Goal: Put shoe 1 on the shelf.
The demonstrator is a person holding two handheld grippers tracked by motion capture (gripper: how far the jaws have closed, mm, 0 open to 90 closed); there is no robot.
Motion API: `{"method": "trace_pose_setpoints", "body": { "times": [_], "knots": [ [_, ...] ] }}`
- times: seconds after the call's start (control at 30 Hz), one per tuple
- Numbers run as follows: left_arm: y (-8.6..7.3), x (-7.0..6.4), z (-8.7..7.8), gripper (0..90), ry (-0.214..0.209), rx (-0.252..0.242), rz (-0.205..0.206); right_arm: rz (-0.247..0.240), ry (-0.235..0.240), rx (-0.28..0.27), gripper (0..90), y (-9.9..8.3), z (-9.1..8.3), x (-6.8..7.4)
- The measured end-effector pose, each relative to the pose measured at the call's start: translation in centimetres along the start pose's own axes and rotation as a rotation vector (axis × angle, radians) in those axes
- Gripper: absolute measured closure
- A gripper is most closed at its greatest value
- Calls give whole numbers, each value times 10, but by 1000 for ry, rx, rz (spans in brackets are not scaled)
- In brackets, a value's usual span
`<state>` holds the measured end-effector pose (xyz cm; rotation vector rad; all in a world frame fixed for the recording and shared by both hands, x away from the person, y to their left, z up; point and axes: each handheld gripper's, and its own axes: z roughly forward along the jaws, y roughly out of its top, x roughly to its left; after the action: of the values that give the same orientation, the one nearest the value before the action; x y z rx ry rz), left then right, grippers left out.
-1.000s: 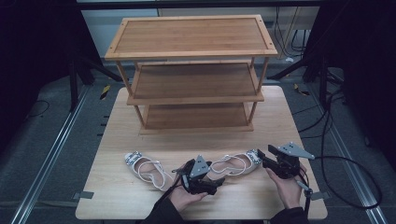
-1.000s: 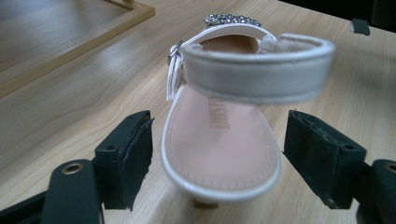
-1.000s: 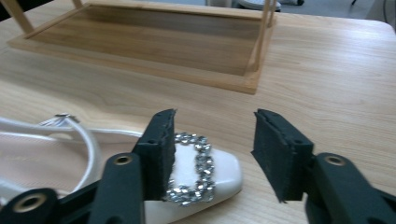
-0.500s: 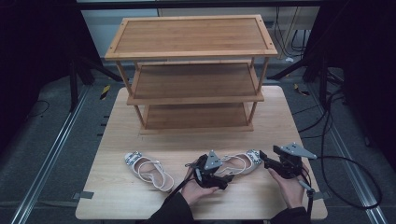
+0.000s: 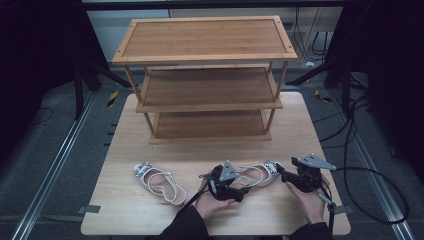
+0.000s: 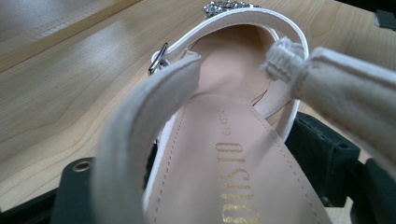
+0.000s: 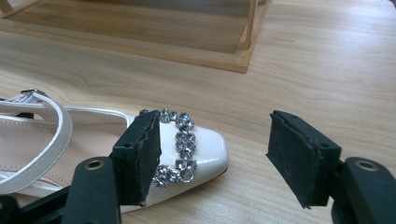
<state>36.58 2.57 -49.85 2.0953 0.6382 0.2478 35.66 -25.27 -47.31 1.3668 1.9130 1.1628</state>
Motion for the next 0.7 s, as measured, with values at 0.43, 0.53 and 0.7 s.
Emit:
{"method": "trace_pose_setpoints", "body": {
  "times": [0.43,0.53,0.7],
  "knots": [
    [1,4,-5,383,-23,-6,-80,8,-39,-5,342,-1,-4,-8],
    [2,4,-6,384,-17,-1,-73,5,-44,-5,342,-1,-4,-8],
    [3,4,-13,386,7,12,-75,9,-51,-8,345,-1,-5,-9]
  ]
}}
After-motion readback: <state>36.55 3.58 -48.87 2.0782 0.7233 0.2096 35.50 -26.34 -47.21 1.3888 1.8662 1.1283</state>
